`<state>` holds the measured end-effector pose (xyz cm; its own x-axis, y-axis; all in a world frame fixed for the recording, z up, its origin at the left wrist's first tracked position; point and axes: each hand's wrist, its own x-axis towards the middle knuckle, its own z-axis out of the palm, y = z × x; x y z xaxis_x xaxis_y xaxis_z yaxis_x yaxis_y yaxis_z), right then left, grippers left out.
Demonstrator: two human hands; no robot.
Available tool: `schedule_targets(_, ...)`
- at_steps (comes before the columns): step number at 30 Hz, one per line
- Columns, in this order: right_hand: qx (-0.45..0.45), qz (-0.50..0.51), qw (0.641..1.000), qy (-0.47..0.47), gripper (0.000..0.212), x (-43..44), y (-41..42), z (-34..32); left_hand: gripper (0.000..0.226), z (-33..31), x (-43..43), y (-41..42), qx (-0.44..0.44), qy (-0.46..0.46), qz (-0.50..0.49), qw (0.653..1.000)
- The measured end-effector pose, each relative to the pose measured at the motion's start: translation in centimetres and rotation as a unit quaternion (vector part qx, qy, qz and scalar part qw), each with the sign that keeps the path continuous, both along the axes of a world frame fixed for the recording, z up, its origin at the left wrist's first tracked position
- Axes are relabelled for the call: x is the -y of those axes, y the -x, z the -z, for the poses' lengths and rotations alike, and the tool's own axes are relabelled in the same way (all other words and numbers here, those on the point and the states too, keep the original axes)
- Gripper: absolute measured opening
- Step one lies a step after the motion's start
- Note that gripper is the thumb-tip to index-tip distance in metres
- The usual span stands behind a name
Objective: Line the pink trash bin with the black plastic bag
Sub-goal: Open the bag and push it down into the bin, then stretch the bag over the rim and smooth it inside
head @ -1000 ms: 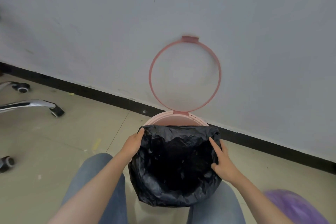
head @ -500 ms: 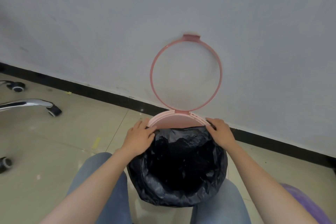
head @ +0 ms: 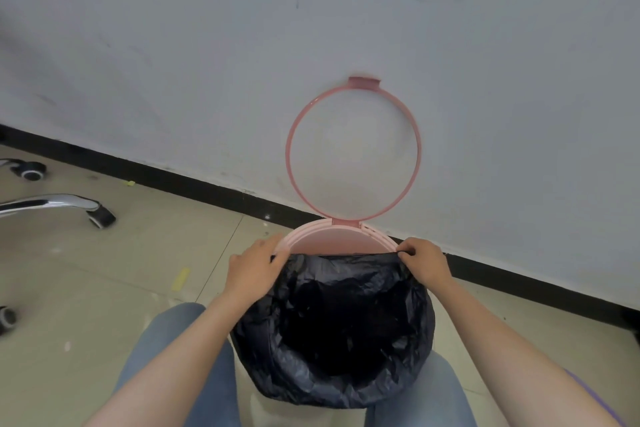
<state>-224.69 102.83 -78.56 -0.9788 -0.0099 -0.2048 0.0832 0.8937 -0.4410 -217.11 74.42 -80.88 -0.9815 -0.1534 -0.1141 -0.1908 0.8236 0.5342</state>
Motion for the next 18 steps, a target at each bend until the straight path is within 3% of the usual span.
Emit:
schedule_targets(2,-0.014,0.025,0.998,0.051,0.011,0.2,0.4,0.4,0.029,-0.3,0.4,0.7,0.008,-0.062,-0.056,0.996)
schedule_targets(5,-0.046,0.083,0.984,0.154,0.009,0.8,0.7,0.8,0.028,-0.6,1.3,1.3,0.045,-0.101,-0.02,0.994)
schedule_targets(8,-0.054,0.103,0.98,0.164,0.007,1.6,0.8,1.3,0.034,-1.2,2.3,1.6,0.06,-0.029,0.048,0.997)
schedule_targets(12,-0.064,0.105,0.987,0.103,0.013,2.5,1.4,1.7,0.027,-2.0,2.9,2.2,0.055,0.087,0.098,0.99)
schedule_targets(15,-0.058,0.11,0.99,0.065,0.014,2.8,2.0,2.1,0.022,-2.3,3.4,3.3,0.059,0.0,0.113,0.992)
schedule_targets(18,-0.059,0.115,0.99,0.061,0.015,2.9,2.1,2.8,0.029,-1.8,3.1,4.6,0.005,-0.126,0.004,0.992)
